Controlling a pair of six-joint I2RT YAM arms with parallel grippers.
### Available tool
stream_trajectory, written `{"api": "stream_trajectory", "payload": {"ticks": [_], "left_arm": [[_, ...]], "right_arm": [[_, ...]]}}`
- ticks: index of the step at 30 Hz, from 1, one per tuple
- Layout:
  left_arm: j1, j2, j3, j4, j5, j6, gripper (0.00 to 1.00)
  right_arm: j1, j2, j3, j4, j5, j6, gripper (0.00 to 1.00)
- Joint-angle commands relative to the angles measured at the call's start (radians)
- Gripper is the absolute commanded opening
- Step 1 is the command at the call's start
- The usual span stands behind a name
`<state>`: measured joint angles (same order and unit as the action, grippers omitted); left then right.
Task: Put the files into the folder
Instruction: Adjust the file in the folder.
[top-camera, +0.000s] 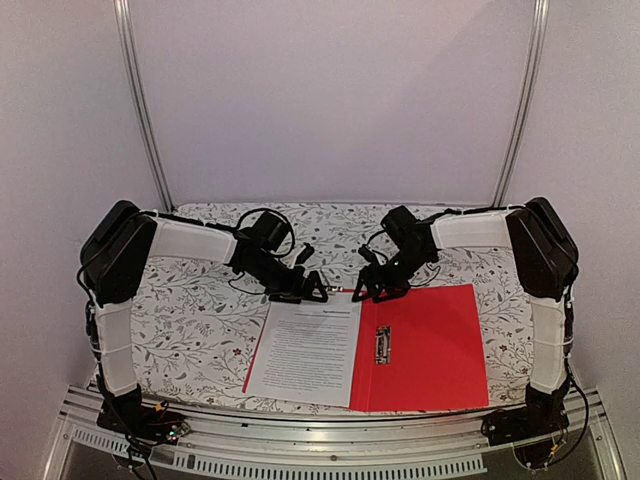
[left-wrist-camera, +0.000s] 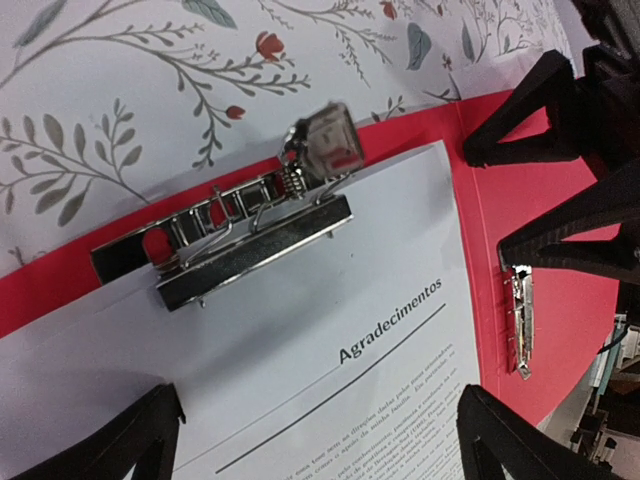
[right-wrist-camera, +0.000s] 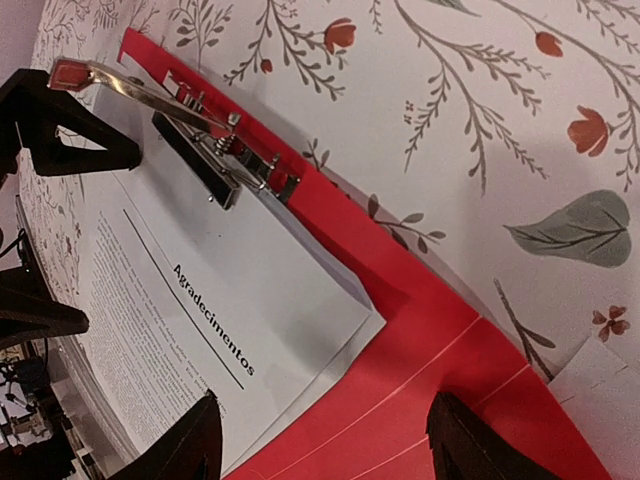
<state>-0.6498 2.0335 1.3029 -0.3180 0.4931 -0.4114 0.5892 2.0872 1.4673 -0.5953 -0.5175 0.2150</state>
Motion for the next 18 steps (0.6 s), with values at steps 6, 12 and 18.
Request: {"api": "stream_trajectory", "payload": {"ticks": [6, 12, 18], "left_arm": [[-0.017, 0.023, 0.01, -0.023, 0.005, 0.013, 0.97], [-0.019, 0.027, 0.014, -0.023, 0.006, 0.013, 0.97], [-0.021, 0.041, 0.021, -0.022, 0.013, 0.011, 0.97]], "right_arm": [[0.013, 0.067, -0.03, 0.043, -0.024, 0.021, 0.7], [0.013, 0.073, -0.034, 0.045, -0.025, 0.018, 0.7], [0.013, 0.075, -0.036, 0.044, -0.023, 0.017, 0.7]]}}
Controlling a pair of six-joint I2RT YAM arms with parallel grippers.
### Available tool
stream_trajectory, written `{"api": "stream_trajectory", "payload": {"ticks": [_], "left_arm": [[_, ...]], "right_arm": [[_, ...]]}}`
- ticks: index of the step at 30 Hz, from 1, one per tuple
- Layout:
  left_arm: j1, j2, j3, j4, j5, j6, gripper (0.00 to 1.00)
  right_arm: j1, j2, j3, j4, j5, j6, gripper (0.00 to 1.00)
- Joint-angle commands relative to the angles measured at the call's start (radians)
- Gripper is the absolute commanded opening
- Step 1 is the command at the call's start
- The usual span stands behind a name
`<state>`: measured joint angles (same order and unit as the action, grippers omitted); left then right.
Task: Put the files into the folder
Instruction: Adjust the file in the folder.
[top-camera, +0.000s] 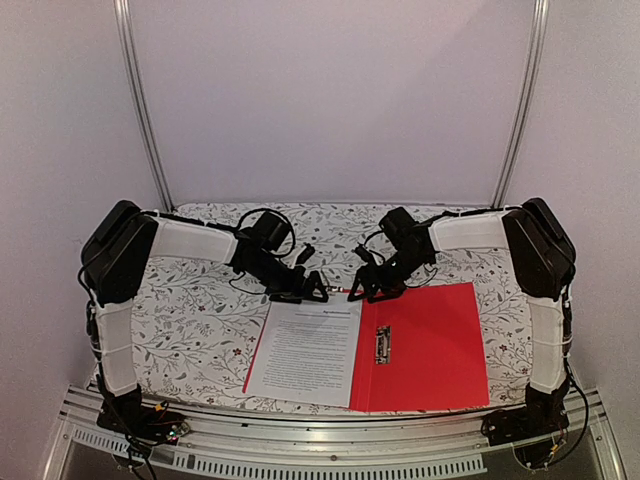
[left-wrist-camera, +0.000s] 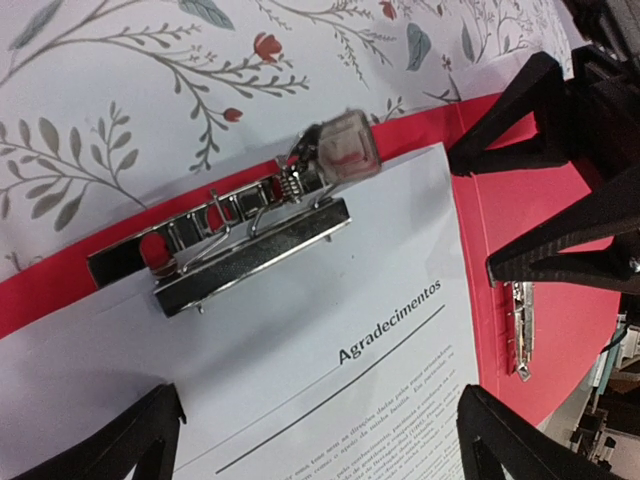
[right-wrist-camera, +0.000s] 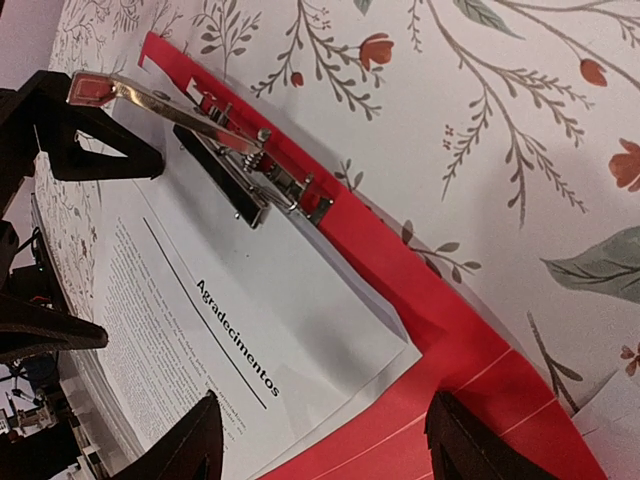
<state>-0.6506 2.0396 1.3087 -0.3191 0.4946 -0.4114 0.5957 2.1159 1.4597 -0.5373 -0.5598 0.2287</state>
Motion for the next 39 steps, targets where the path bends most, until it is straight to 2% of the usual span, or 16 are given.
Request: {"api": "stream_trajectory", "payload": {"ticks": [1, 12, 39], "left_arm": [[-0.021, 0.036, 0.017, -0.02, 0.012, 0.011, 0.97], [-0.023, 0.039, 0.026, -0.025, 0.009, 0.013, 0.97], [-0.007, -0.075, 0.025, -0.021, -0.011, 0.002, 1.0]], "right_arm": [[0.007, 0.047, -0.028, -0.014, 0.02, 0.002, 0.7], [0.006, 0.046, -0.027, -0.021, 0.026, -0.002, 0.7], [0.006, 0.027, 0.008, -0.062, 0.044, -0.029, 0.7]]}}
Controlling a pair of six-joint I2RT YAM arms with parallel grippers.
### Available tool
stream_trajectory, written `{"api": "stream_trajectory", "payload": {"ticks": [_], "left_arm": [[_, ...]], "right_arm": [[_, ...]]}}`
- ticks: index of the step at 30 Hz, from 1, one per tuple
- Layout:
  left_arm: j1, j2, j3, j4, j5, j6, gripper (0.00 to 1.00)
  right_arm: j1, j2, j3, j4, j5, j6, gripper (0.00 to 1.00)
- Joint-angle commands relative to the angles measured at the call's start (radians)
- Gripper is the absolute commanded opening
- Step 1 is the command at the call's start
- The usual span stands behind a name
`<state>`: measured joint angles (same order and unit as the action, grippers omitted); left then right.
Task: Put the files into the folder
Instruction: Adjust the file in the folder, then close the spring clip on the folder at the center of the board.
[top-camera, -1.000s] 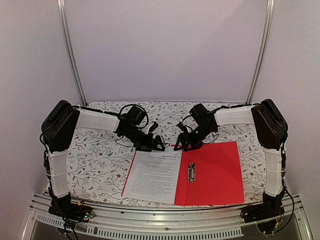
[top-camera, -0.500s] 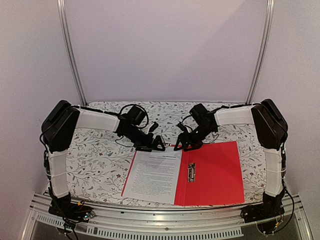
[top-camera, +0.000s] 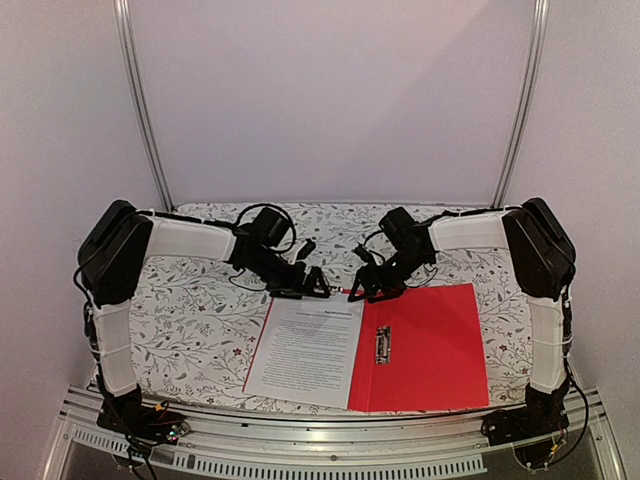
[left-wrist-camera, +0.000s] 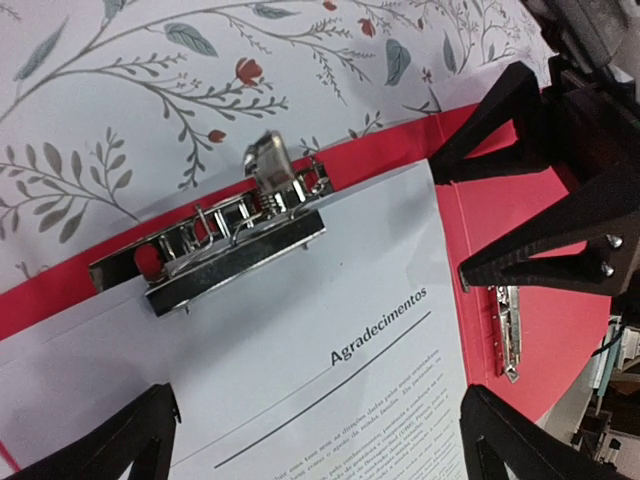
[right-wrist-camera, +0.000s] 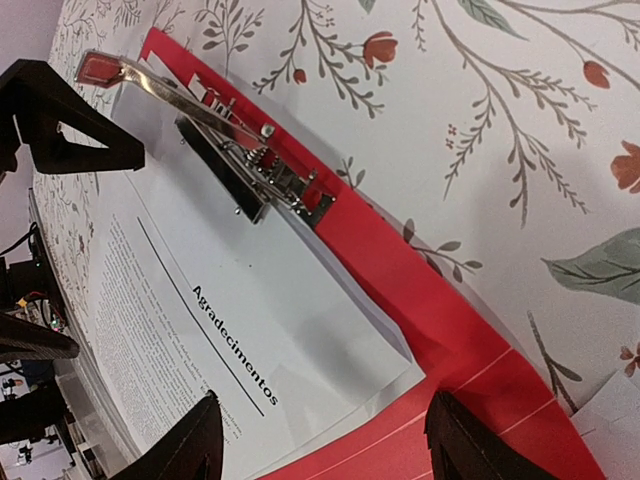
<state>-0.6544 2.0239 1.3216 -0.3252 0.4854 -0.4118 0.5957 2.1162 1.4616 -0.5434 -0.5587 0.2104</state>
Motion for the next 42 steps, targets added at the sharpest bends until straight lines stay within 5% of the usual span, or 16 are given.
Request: {"api": "stream_trajectory", "payload": {"ticks": [1, 25, 42], "left_arm": [[-0.004, -0.07, 0.009, -0.015, 0.002, 0.001, 0.99], [0.08, -0.176, -0.049, 0.118, -0.06, -0.069, 1.0], [0.117, -0.027, 0.123, 0.065, -0.053, -0.05, 0.92]], "right_arm": [[0.006, 0.025, 0.007, -0.056, 0.043, -0.012, 0.7], [0.061, -0.091, 0.036, 0.039, 0.023, -0.03, 0.65], [0.139, 0.04, 0.033, 0.091, -0.036, -0.012, 0.63]]}}
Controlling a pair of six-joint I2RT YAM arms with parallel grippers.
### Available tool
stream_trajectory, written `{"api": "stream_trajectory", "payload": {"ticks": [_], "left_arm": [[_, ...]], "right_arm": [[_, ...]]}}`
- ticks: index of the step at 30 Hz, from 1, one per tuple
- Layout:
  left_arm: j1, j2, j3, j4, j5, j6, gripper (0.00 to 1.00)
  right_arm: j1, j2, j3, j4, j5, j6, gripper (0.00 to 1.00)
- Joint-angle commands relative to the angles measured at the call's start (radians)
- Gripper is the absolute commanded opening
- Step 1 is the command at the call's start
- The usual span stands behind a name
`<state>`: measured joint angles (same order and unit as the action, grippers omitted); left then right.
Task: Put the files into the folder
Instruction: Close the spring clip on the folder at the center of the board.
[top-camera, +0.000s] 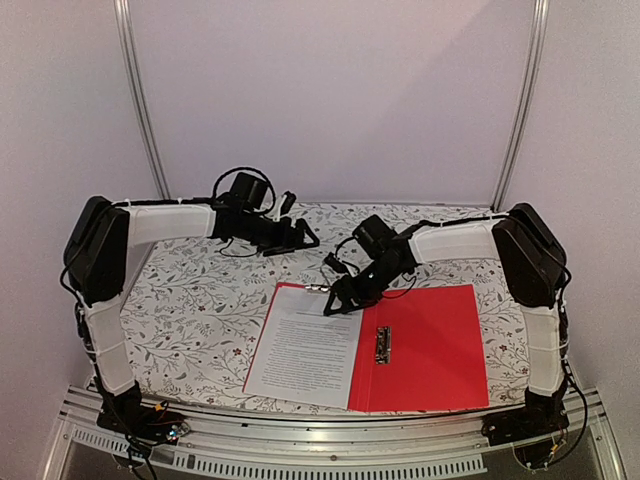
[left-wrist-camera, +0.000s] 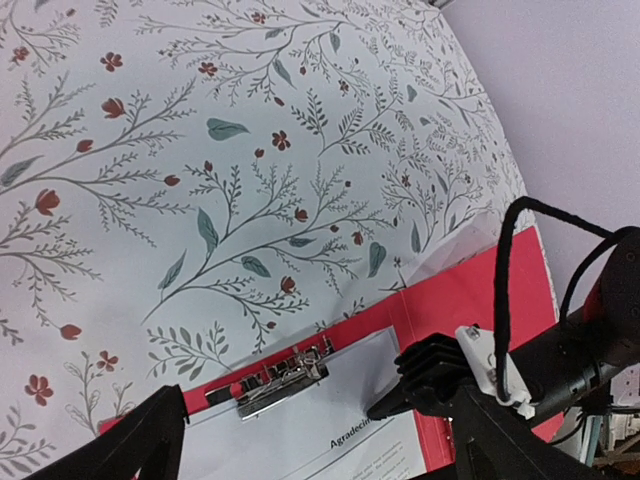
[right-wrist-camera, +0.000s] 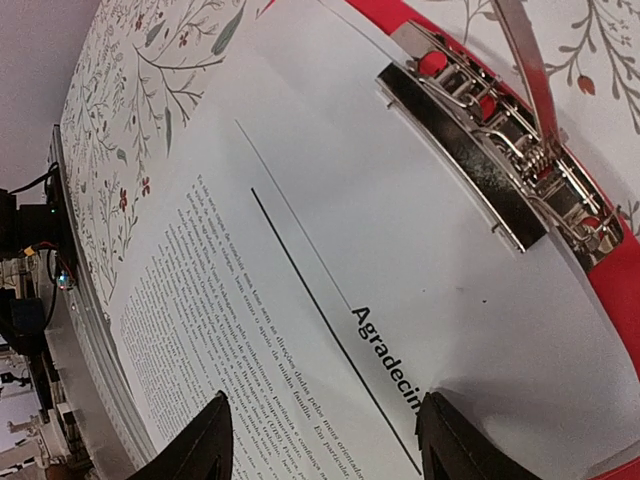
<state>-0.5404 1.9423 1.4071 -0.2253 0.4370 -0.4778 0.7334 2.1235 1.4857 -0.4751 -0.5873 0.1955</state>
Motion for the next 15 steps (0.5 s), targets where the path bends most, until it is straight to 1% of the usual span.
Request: {"api": "stream_trajectory", "payload": {"ticks": [1, 5, 8, 15], "left_arm": [[0.003, 0.06, 0.04, -0.035, -0.006, 0.016, 0.9], [0.002, 0.071, 0.039, -0.039, -0.006, 0.018, 0.8], [-0.003, 0.076, 0.038, -0.043, -0.003, 0.026, 0.72], [-0.026, 0.117, 0.056, -0.065, -0.006, 0.054, 0.6]], "right_arm": [[0.002, 0.037, 0.008, 0.023, -0.005, 0.0, 0.63], [0.001, 0.057, 0.001, 0.021, 0.002, -0.004, 0.63], [0.001, 0.067, -0.008, 0.022, 0.01, -0.004, 0.63], [0.002, 0.076, -0.017, 0.019, 0.015, -0.005, 0.63]]}}
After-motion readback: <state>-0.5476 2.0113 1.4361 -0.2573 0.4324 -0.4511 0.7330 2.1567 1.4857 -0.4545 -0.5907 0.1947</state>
